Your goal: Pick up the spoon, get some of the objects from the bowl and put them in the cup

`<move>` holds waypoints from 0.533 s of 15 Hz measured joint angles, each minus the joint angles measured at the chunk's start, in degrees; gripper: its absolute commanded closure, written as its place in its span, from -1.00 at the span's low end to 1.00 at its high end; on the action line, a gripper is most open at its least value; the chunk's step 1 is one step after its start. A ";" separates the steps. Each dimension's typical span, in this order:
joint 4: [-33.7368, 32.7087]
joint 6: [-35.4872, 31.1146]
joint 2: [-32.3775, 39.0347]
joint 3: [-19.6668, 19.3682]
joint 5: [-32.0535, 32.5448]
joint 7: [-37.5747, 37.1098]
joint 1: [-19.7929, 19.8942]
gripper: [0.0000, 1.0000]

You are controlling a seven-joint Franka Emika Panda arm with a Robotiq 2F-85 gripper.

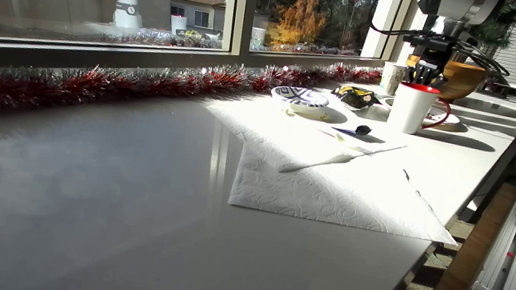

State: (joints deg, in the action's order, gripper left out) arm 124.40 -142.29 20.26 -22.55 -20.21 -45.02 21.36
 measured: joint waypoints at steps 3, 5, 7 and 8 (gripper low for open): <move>0.20 -2.55 0.01 -1.18 0.11 -0.12 0.03 0.93; 0.19 -3.46 0.01 -2.21 0.14 -0.12 0.11 0.93; 0.20 -4.11 0.01 -3.20 0.36 -0.12 0.16 0.93; 0.20 -4.54 0.01 -3.60 0.52 -0.12 0.16 0.93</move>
State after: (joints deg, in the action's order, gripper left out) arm 124.59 -146.83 20.28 -26.15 -19.69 -45.14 21.51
